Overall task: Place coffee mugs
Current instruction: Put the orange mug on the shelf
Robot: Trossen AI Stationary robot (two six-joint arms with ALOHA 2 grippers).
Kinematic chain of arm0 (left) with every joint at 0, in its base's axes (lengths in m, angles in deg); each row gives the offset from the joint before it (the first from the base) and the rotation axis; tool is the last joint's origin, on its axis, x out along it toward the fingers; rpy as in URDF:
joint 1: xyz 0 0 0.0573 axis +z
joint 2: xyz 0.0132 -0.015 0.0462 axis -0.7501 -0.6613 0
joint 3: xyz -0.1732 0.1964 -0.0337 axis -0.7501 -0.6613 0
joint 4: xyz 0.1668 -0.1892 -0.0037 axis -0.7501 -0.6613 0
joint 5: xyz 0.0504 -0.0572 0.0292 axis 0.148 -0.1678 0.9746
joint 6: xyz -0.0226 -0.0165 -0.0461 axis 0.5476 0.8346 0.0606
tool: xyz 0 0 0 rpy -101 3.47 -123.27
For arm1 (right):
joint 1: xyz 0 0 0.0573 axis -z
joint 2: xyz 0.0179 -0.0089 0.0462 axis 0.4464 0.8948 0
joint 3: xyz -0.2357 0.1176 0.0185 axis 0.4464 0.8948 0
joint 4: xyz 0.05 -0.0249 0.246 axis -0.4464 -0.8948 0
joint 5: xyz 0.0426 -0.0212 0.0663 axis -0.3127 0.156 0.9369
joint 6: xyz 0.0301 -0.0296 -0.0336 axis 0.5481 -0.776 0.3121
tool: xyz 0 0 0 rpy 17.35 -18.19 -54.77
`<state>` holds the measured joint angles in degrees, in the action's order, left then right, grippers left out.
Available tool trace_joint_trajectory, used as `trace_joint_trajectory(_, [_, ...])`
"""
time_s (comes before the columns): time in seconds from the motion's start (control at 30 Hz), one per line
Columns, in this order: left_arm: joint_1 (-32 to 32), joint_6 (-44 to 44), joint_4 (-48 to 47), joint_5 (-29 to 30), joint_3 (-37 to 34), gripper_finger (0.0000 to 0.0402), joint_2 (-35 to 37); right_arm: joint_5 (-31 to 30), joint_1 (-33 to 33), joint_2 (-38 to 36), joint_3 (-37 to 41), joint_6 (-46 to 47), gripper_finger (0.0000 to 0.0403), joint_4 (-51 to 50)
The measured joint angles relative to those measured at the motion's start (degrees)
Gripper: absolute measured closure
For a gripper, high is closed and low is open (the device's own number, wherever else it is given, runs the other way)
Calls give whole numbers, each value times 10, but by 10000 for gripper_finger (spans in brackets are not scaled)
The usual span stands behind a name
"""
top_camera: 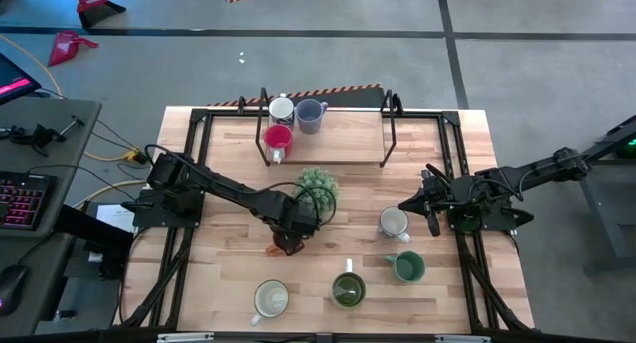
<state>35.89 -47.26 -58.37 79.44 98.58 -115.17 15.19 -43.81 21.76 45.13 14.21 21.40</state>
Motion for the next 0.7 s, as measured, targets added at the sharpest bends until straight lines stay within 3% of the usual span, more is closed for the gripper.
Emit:
trace_joint_trajectory(0.17, [13,-3,2,-3,0,387,2,1,0,0,0,0,403,0])
trace_joint_trajectory(0.5, [38,-46,4,-26,1,394,2,6,0,0,0,0,403,0])
trace_joint_trajectory(0.7, [42,-56,-11,-27,8,395,54,6,0,0,0,0,403,0])
